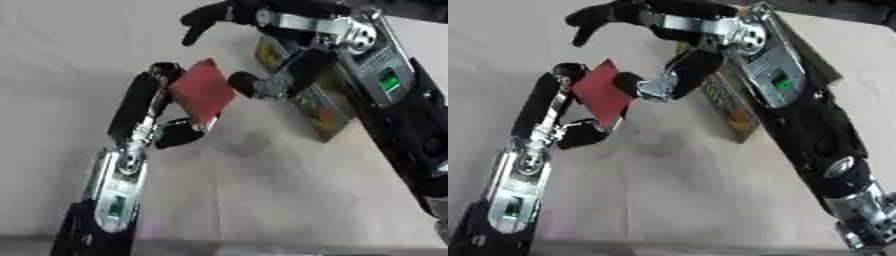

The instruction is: Pick up the objects with one hand, pass them to the other hand, and then place them into the box on the other side of the table.

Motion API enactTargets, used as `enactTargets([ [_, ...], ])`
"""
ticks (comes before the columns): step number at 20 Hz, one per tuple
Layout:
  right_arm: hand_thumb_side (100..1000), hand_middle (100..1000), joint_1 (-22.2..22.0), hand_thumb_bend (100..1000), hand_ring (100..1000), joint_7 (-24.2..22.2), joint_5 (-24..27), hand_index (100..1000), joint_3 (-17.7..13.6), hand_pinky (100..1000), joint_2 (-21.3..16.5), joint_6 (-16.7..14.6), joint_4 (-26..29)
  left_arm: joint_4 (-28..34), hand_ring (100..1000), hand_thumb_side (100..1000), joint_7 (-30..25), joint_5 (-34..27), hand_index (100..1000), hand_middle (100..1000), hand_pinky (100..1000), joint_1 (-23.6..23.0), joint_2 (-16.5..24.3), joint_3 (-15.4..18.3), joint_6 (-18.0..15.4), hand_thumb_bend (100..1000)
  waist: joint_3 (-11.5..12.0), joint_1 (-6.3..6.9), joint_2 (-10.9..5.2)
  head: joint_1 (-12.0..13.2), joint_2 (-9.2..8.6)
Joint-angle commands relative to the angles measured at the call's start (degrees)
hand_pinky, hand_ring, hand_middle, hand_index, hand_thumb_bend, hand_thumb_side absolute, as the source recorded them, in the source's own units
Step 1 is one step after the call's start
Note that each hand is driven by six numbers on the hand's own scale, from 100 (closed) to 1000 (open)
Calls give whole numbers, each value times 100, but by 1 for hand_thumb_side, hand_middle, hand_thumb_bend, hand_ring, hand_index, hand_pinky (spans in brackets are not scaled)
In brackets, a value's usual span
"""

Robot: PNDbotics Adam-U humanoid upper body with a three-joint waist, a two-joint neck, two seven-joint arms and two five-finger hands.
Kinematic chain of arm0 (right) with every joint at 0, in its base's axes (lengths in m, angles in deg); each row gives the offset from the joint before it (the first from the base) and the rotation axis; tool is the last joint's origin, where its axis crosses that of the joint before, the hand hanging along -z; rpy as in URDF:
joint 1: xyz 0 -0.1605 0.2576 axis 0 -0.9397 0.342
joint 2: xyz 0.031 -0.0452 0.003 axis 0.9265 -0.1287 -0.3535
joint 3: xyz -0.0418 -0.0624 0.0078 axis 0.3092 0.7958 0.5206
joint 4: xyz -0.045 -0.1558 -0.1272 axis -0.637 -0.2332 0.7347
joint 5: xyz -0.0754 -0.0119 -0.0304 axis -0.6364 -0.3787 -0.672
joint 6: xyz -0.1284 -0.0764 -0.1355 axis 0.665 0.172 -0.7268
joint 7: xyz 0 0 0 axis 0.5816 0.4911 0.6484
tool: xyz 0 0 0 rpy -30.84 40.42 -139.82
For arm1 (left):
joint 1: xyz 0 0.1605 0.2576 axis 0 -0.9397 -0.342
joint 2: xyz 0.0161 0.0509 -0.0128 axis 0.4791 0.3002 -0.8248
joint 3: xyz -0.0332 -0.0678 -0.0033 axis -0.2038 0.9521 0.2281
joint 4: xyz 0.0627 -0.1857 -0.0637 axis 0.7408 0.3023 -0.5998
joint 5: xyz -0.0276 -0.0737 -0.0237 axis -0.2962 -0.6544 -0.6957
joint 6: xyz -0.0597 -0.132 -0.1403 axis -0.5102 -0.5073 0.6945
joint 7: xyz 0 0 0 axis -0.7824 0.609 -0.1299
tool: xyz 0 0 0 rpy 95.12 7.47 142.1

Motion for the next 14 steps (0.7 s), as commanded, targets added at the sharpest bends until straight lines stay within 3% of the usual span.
enactTargets([
  [1, 666, 814, 2, 244, 1000, -436, -204, 1000, 10, 978, -253, -1148, 249, 156, 386, 370, -70, -59, 509, 434, 398, 33, 14, 33, 56, 100, -37, -15, -126, 42, 30],
  [6, 683, 805, -87, 291, 1000, -7, -656, 990, 107, 949, -356, -1878, 312, 201, 385, 372, -131, -89, 509, 433, 397, -5, 29, 47, 113, 100, -81, -24, -167, 81, 30],
  [14, 704, 798, -44, 351, 1000, 608, -1047, 945, 364, 911, -497, -2575, 416, 262, 385, 368, -204, -108, 508, 433, 396, -22, 28, 30, 108, 100, -67, -33, -164, 72, 30],
])
